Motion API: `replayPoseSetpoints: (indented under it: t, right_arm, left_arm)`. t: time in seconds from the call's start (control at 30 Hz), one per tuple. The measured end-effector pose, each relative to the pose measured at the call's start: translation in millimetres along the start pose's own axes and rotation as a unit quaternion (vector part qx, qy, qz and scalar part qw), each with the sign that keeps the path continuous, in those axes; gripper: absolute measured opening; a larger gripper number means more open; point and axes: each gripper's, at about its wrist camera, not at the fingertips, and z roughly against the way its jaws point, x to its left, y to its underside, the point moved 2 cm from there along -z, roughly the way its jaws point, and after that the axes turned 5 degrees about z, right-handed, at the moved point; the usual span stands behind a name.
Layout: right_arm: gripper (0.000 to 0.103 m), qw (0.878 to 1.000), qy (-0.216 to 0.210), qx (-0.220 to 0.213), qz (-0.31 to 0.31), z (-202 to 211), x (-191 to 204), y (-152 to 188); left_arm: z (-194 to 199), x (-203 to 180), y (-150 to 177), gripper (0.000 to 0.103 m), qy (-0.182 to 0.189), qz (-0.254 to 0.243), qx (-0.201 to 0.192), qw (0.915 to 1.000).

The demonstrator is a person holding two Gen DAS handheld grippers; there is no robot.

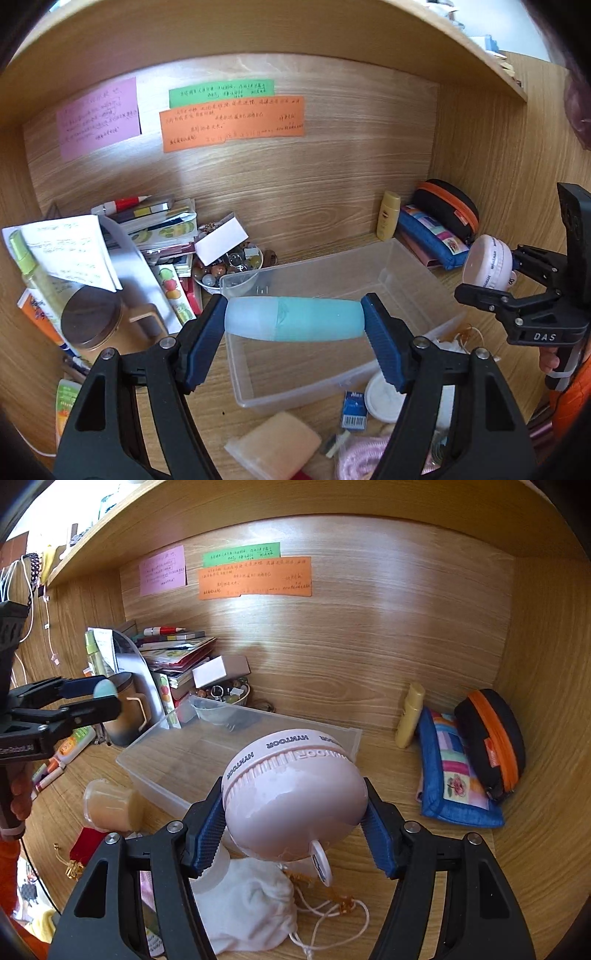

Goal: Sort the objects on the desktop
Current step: 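Carry the tube and fan over the clear box with both grippers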

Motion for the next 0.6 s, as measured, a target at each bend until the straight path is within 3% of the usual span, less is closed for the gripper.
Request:
replayPoseSetpoints:
  t: [0.37,0.6]
  right_arm:
    - [0.063,0.999,-0.02,0.043,0.025,-55.0,2.7,-15.3]
    - [0.063,0.994,-0.04,0.093,0.046,-96.5,3.3,-14.8]
  left_arm:
    - [-56.2,4.3,-8.4,0.073,0.014,-0.001,0.049,0.9987]
    - [-93.5,3.1,-4.8,0.073,0.017,-0.01,0.095,0.9953]
